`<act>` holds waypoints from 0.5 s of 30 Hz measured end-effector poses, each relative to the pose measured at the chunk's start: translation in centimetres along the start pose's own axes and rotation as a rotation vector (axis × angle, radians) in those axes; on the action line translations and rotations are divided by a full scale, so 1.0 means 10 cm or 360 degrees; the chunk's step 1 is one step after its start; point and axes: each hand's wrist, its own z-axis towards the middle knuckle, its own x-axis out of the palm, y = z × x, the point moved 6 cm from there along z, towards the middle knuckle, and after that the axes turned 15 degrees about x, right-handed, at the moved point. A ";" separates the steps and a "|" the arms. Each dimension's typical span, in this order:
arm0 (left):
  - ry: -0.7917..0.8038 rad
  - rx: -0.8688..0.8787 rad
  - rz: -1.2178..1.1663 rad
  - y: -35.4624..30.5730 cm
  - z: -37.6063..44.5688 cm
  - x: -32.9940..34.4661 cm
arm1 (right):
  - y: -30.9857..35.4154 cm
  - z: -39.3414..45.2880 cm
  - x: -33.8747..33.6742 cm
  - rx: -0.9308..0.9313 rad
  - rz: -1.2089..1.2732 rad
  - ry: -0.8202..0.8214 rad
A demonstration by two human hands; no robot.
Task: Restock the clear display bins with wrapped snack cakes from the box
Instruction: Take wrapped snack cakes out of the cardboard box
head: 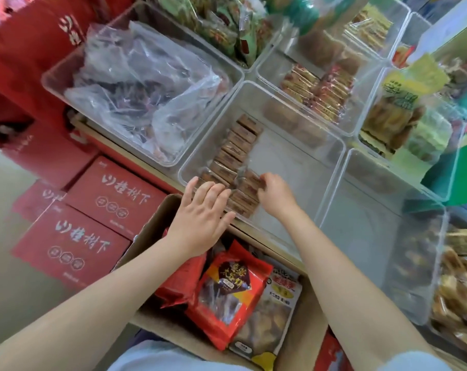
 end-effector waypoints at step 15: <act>-0.0071 0.0359 -0.0695 -1.48 0.18 -0.21 | -1.81 -2.59 -1.35 -0.0206 0.0668 -0.0665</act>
